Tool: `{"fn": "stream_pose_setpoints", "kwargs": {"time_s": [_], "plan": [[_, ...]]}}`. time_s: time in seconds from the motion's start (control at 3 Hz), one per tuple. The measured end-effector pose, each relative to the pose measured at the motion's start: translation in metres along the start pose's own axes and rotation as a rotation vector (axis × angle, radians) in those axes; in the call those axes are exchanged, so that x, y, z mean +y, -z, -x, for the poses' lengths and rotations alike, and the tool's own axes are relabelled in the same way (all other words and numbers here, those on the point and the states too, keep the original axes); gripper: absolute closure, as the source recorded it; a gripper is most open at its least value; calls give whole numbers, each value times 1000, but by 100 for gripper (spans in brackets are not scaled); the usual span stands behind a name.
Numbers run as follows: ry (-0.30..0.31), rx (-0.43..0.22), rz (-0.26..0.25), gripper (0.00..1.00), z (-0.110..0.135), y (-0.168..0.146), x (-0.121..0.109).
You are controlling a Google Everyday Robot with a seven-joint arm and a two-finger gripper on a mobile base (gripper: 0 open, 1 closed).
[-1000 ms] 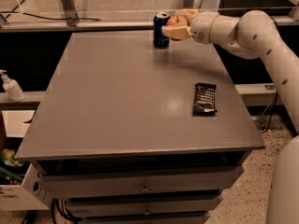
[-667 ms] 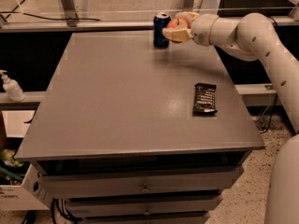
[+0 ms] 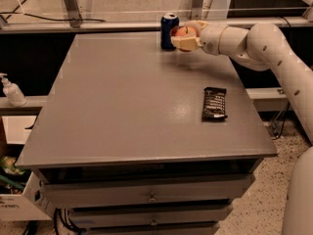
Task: Move apple near pepsi can
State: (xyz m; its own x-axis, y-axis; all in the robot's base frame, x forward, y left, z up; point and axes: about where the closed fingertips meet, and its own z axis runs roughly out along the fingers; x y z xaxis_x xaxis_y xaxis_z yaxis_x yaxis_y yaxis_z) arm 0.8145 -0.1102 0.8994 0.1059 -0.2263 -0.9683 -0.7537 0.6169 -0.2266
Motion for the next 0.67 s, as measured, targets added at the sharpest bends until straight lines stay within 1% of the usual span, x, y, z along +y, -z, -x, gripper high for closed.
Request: {"fn": "stream_pose_setpoints", "kwargs": {"time_s": [0.33,0.67], "plan": [[-18,5,33,100,-21,-33,0],[-25,17,28,100,-29,-32,-4]]}}
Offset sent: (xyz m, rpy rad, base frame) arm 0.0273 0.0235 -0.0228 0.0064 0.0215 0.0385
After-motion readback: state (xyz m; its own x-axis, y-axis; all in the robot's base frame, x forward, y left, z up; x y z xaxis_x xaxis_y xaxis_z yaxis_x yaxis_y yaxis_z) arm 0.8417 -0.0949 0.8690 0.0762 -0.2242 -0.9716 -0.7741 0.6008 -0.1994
